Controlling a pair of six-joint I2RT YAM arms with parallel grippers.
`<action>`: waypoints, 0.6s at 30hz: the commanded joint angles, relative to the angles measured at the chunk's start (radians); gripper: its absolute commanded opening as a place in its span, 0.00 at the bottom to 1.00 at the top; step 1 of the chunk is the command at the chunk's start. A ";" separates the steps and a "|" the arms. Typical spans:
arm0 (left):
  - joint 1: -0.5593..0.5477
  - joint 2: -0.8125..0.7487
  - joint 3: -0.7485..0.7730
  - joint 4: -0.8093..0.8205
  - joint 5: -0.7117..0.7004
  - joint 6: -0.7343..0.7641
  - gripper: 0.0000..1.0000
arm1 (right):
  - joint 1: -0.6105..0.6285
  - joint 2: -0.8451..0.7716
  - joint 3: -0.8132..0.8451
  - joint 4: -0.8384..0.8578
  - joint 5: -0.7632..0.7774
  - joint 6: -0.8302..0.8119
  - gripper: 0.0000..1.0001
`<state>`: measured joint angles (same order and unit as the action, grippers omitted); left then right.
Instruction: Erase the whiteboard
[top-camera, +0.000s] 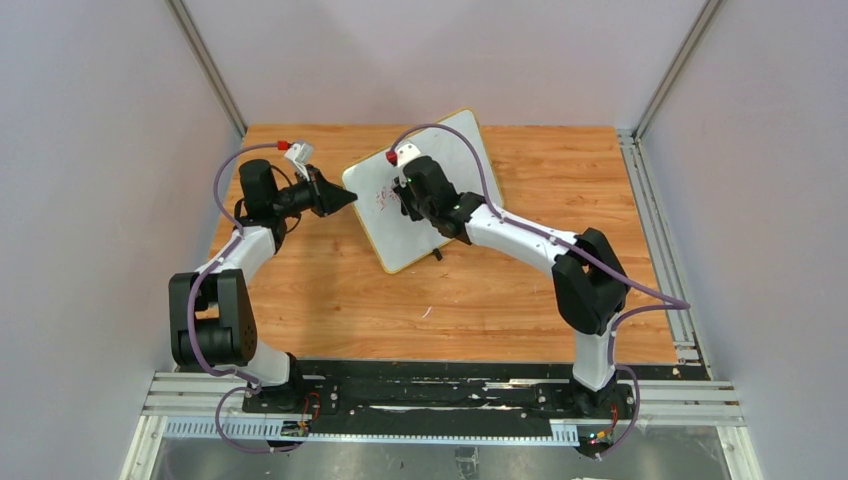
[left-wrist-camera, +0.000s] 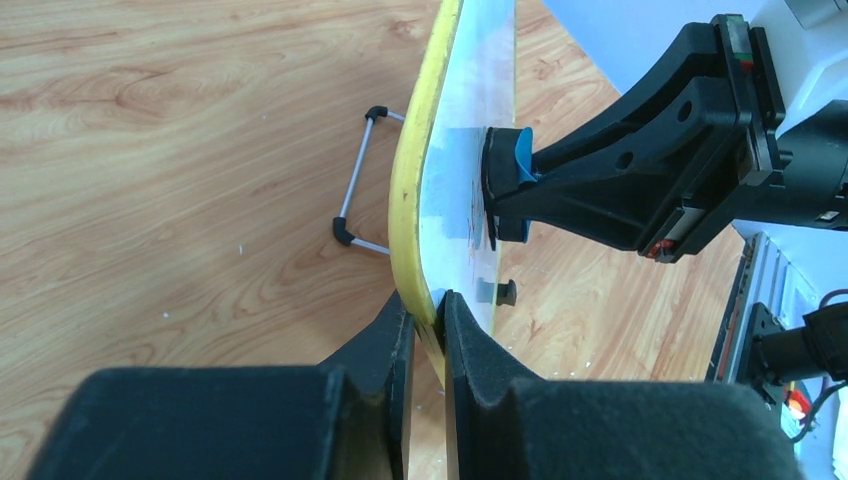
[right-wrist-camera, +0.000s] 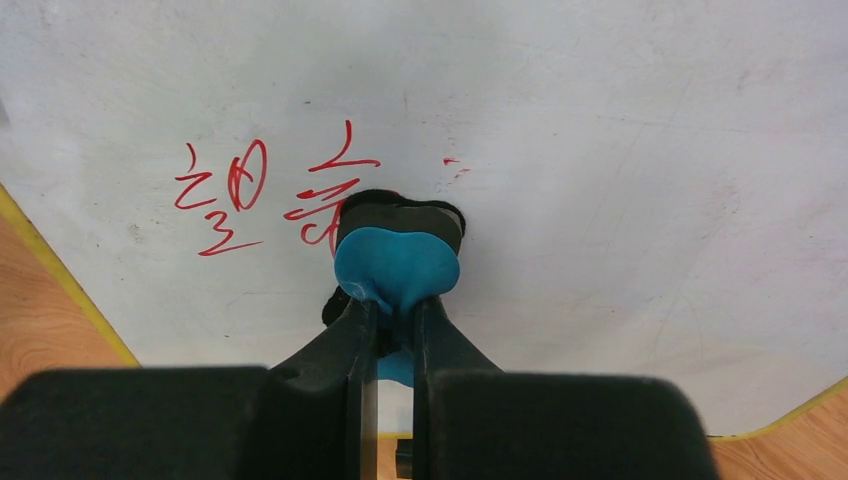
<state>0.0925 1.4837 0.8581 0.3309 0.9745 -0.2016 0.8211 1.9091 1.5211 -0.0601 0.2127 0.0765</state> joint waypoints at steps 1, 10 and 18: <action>-0.003 -0.014 0.006 0.000 -0.017 0.097 0.00 | -0.057 0.029 -0.021 -0.007 0.012 0.000 0.01; -0.003 -0.009 0.011 -0.006 -0.019 0.102 0.00 | -0.198 -0.030 -0.071 -0.011 0.002 -0.012 0.01; -0.003 -0.011 0.010 -0.006 -0.020 0.103 0.00 | -0.217 -0.019 -0.006 -0.043 -0.041 -0.017 0.01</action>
<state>0.0891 1.4837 0.8585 0.3309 0.9665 -0.1947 0.6342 1.8732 1.4796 -0.0746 0.1398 0.0765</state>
